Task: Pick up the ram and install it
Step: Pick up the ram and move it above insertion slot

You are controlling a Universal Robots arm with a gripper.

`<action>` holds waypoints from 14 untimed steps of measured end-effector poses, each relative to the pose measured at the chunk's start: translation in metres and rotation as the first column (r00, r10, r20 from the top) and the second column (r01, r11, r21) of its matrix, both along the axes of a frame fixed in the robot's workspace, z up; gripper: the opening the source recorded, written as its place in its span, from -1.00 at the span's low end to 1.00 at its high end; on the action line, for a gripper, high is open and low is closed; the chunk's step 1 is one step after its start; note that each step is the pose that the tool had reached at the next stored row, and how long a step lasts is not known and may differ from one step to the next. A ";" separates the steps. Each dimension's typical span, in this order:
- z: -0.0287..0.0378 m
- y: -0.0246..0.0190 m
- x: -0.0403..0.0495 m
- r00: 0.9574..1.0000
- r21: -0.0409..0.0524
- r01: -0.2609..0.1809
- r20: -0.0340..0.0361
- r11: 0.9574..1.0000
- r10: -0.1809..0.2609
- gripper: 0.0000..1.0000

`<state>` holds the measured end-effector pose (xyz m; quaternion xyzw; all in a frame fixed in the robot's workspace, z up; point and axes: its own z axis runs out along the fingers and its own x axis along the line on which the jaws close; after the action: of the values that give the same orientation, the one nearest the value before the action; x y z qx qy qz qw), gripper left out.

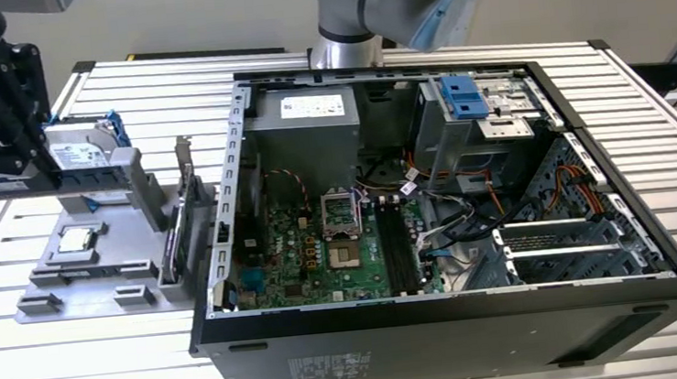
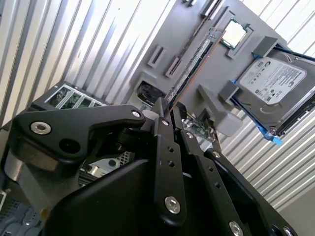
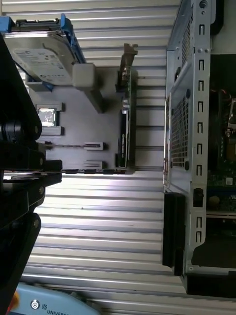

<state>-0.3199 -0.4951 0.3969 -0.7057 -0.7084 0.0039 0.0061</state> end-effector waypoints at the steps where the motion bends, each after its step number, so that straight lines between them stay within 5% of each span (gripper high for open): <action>1: -0.0003 0.0000 0.0020 1.000 0.000 0.000 0.000 1.000 0.000 -1.00; 6: -0.0026 0.0000 0.0134 1.000 0.000 0.000 0.000 1.000 0.000 -1.00; 8: -0.0049 0.0000 0.0287 1.000 0.000 0.000 0.000 1.000 0.000 -1.00; 14: -0.0073 -0.0002 0.0436 1.000 0.000 0.001 0.000 1.000 -0.001 -1.00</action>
<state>-0.2763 -0.4953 0.3896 -0.7061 -0.7081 0.0039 0.0061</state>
